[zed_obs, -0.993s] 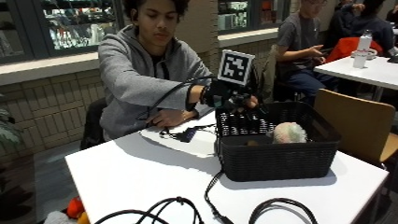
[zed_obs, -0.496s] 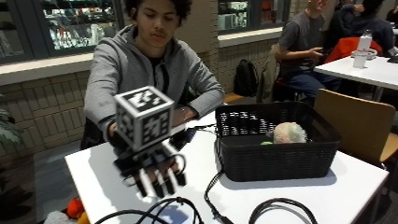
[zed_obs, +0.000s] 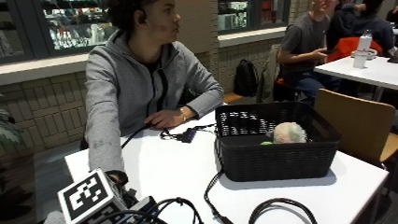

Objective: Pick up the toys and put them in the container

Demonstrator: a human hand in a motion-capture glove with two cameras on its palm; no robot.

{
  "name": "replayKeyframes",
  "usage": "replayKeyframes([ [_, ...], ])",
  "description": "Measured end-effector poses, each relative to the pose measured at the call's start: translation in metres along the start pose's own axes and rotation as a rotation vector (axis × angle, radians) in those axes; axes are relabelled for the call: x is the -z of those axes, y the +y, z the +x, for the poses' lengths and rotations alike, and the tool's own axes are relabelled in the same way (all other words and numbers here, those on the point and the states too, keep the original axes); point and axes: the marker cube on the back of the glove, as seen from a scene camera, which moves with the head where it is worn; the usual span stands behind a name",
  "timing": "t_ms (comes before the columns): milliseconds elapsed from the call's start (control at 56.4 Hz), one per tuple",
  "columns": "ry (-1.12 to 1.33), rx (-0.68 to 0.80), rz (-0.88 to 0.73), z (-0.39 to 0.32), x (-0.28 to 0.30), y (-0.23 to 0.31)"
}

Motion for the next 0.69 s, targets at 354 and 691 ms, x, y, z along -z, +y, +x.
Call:
replayKeyframes([
  [354, 0.121, 0.06, 0.252, -0.018, 0.011, 0.004],
  [691, 0.122, 0.488, 0.296, -0.175, 0.082, 0.052],
])
